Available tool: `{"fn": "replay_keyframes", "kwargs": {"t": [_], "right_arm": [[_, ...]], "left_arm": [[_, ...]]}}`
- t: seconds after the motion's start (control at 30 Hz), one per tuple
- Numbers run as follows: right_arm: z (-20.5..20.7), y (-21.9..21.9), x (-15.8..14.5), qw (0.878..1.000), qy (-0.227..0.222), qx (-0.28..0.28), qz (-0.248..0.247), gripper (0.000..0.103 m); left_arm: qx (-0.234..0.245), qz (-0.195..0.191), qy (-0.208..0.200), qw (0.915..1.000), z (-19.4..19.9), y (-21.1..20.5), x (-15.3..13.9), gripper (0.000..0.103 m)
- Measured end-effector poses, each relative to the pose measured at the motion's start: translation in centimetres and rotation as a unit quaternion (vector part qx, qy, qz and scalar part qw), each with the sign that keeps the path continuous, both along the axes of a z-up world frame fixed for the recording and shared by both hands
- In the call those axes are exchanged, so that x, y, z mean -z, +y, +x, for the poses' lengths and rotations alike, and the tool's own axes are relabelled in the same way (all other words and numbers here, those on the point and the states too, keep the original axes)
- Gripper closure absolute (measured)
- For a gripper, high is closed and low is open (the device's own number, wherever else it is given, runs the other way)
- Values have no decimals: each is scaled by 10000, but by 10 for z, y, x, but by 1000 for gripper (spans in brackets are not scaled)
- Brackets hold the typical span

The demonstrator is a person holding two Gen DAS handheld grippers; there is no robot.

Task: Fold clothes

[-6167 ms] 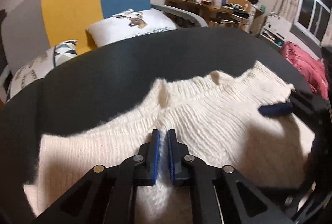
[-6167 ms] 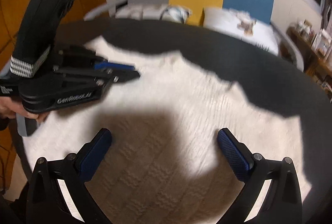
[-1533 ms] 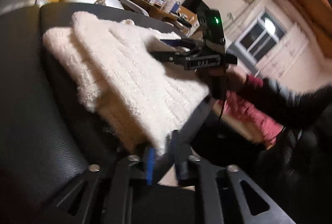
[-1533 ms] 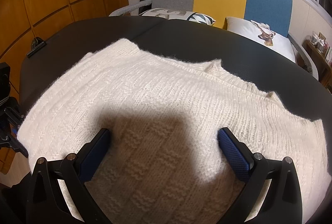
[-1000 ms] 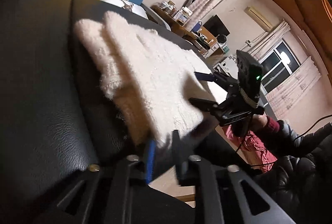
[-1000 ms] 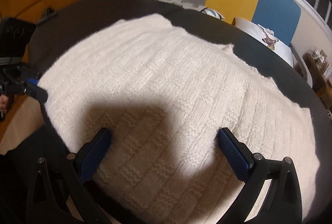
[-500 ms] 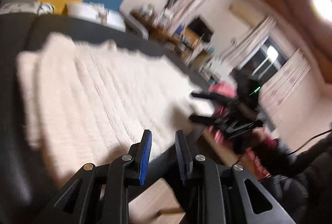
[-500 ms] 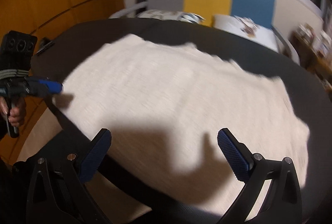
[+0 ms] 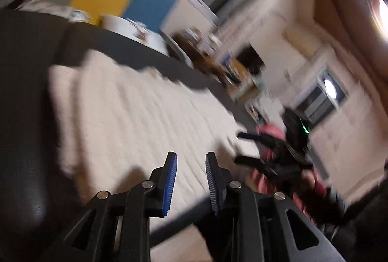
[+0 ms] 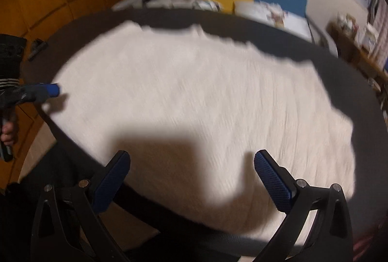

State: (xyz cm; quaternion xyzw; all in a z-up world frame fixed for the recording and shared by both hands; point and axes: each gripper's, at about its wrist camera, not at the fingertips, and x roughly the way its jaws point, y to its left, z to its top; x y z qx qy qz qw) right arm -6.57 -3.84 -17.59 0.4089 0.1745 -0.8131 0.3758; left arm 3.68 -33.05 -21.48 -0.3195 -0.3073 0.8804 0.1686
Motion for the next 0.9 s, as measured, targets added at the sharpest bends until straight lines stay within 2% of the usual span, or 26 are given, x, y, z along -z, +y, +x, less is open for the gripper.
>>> {"fn": "replay_keyframes", "kwargs": {"t": [0.03, 0.07, 0.13, 0.23, 0.3, 0.37, 0.47, 0.5, 0.57, 0.7, 0.77, 0.8, 0.83, 0.9], "right_arm": [[1, -11, -6, 9999, 71, -114, -73, 0], [3, -21, -12, 9995, 142, -226, -142, 0], [6, -50, -6, 9991, 216, -360, 36, 0], [-2, -84, 33, 9963, -72, -441, 735, 0], [-4, -82, 28, 9982, -39, -392, 445, 0], [-9, -78, 22, 9989, -208, -332, 273, 0], [-9, -72, 12, 9991, -127, -413, 2, 0], [-9, -72, 12, 9991, -96, -410, -5, 0], [-9, -71, 19, 9993, -164, -336, 35, 0], [-5, -79, 31, 9993, 16, -327, 198, 0], [0, -80, 28, 9993, 60, -324, 185, 0], [2, -79, 27, 9993, 50, -330, 172, 0], [2, -79, 26, 9992, 27, -335, 192, 0], [2, -80, 17, 9992, 61, -357, 172, 0]], "left_arm": [[-204, 43, -96, 9997, -1, -7, 4, 79], [-323, -87, -405, 9986, -4, -10, 14, 79], [-332, -240, -588, 9974, -1, -11, 27, 79], [-230, -177, -379, 9989, 6, -18, 19, 79], [-286, -290, -214, 9989, 5, -30, 10, 78], [-346, -406, -52, 9986, 3, -42, 1, 78], [-534, -738, -6, 9958, -22, -56, -8, 78], [-584, -876, -33, 9944, -30, -59, -10, 78], [-552, -1078, -348, 9920, -39, -69, -10, 78], [-172, -1102, -714, 9912, -46, -71, 8, 78], [-201, -1112, -753, 9907, -46, -70, 8, 79], [-229, -1104, -762, 9907, -46, -70, 7, 93], [-350, -1002, -687, 9920, -43, -73, 4, 98], [-609, -731, -432, 9945, -36, -74, -8, 98]]}}
